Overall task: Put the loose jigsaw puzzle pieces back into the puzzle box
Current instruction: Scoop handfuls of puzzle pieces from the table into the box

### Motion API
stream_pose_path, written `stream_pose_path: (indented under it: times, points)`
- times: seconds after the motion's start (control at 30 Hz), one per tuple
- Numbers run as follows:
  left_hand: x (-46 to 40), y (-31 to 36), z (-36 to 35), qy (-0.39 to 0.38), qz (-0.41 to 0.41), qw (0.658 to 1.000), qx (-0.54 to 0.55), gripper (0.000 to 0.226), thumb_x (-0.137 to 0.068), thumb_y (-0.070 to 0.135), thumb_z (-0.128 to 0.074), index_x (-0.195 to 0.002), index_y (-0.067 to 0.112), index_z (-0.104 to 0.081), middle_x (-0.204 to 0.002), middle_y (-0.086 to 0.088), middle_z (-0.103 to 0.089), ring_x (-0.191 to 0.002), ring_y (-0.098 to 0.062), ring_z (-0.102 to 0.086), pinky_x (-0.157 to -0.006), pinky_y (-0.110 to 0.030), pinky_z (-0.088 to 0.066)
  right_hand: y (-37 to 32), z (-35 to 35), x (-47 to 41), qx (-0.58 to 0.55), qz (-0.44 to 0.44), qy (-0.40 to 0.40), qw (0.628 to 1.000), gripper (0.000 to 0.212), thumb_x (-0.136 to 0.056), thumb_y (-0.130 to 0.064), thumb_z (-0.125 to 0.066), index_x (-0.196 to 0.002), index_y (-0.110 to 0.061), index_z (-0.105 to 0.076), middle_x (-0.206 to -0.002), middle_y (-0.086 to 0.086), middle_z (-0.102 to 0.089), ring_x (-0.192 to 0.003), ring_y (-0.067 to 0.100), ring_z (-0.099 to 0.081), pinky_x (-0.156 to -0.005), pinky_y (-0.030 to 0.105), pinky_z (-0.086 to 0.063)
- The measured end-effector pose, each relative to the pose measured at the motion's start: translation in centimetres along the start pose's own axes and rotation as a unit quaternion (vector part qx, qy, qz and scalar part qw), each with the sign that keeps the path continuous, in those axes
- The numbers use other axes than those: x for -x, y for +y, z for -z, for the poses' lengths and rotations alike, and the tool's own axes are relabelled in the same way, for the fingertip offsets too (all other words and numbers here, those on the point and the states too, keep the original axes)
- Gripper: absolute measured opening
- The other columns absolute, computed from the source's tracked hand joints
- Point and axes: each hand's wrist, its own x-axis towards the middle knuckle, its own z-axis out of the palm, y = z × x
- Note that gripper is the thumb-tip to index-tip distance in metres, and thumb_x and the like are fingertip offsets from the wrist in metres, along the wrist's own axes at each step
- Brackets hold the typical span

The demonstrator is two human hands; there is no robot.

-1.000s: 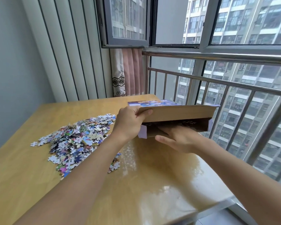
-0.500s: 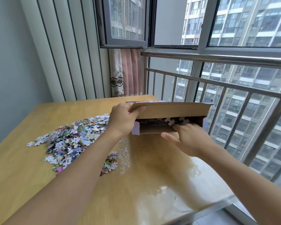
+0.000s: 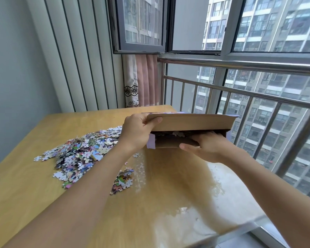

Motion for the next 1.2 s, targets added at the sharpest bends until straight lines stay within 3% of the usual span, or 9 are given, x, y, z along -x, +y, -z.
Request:
stream_pose_path:
  times: [0.2,0.33,0.57,0.7,0.83,0.9,1.03,1.1,1.2]
  points:
    - [0.1,0.1,-0.2,0.005,0.009,1.0,0.014,0.022,-0.094,0.035,-0.068,-0.107,0.021,-0.078,-0.094,-0.001,-0.077,-0.094,-0.025,-0.068,-0.084,-0.039,-0.054,-3.0,0.7,-0.3,-0.139,0.091,-0.055,0.985,0.062,-0.092,-0.076,-0.036,-0.14,-0.04,-0.052,-0.136,-0.012,-0.06,-0.116,0.011,-0.056,-0.102,0.034,-0.046]
    - [-0.1,0.2,-0.1,0.001,0.011,1.0,0.013,0.021,-0.094,0.035,-0.067,-0.103,0.021,-0.079,-0.091,-0.005,-0.077,-0.092,-0.027,-0.067,-0.083,-0.039,-0.054,-6.6,0.6,-1.6,-0.128,0.156,-0.076,0.976,0.077,-0.087,-0.081,-0.036,-0.141,-0.029,-0.053,-0.143,-0.007,-0.057,-0.122,0.015,-0.054,-0.105,0.036,-0.045]
    - [-0.1,0.3,0.2,-0.015,0.02,0.999,0.022,0.018,-0.093,0.035,-0.068,-0.099,0.022,-0.079,-0.089,-0.001,-0.076,-0.091,-0.023,-0.067,-0.078,-0.03,-0.051,-8.4,0.7,-3.8,-0.059,0.095,-0.113,0.987,0.078,-0.085,-0.082,-0.044,-0.135,-0.023,-0.054,-0.135,0.001,-0.059,-0.101,0.016,-0.045,-0.091,0.031,-0.039]
    - [0.1,-0.1,0.0,-0.03,0.01,0.999,0.019,0.02,-0.093,0.035,-0.069,-0.095,0.018,-0.08,-0.086,-0.004,-0.077,-0.089,-0.029,-0.067,-0.08,-0.039,-0.055,-7.7,0.3,-2.9,-0.038,0.098,-0.094,0.99,0.085,-0.084,-0.082,-0.047,-0.15,-0.03,-0.04,-0.15,-0.003,-0.05,-0.132,0.022,-0.048,-0.105,0.033,-0.04]
    - [0.4,-0.3,-0.4,-0.032,0.015,0.999,0.025,0.024,-0.092,0.035,-0.069,-0.097,0.014,-0.08,-0.086,0.0,-0.077,-0.083,-0.021,-0.069,-0.077,-0.039,-0.056,-7.4,0.2,-2.3,-0.101,0.129,-0.129,0.978,0.084,-0.086,-0.074,-0.055,-0.154,-0.029,-0.035,-0.154,-0.008,-0.044,-0.137,0.017,-0.042,-0.098,0.023,-0.033]
    - [0.5,-0.2,-0.8,-0.038,0.018,0.999,0.028,0.022,-0.092,0.034,-0.07,-0.098,0.015,-0.08,-0.086,0.006,-0.077,-0.08,-0.014,-0.067,-0.075,-0.034,-0.055,-6.7,0.0,-2.8,-0.074,0.108,-0.118,0.984,0.085,-0.082,-0.082,-0.05,-0.151,-0.034,-0.039,-0.15,-0.01,-0.048,-0.133,0.016,-0.044,-0.1,0.025,-0.033]
    - [0.4,-0.2,-1.1,-0.032,0.012,0.999,0.028,0.023,-0.092,0.036,-0.069,-0.103,0.018,-0.079,-0.091,0.007,-0.076,-0.089,-0.016,-0.07,-0.08,-0.035,-0.056,-4.7,-0.1,-3.4,-0.103,0.083,-0.1,0.986,0.091,-0.073,-0.095,-0.036,-0.148,-0.045,-0.042,-0.151,-0.018,-0.047,-0.138,0.012,-0.041,-0.117,0.034,-0.032]
    - [0.3,-0.3,-1.0,-0.03,0.01,0.999,0.027,0.024,-0.093,0.037,-0.068,-0.103,0.018,-0.079,-0.091,0.007,-0.076,-0.089,-0.018,-0.069,-0.08,-0.037,-0.056,-4.0,-0.3,-2.9,-0.154,0.092,-0.073,0.981,0.084,-0.077,-0.093,-0.028,-0.143,-0.045,-0.051,-0.144,-0.017,-0.054,-0.131,0.011,-0.048,-0.112,0.033,-0.038]
    - [0.1,-0.5,-1.1,-0.024,0.006,0.999,0.023,0.028,-0.093,0.04,-0.067,-0.096,0.015,-0.079,-0.087,-0.001,-0.077,-0.088,-0.026,-0.068,-0.078,-0.042,-0.056,-2.9,-1.3,-2.1,-0.127,0.07,0.03,0.989,0.065,-0.091,-0.076,-0.03,-0.128,-0.036,-0.064,-0.123,-0.007,-0.069,-0.11,0.017,-0.061,-0.095,0.035,-0.049]
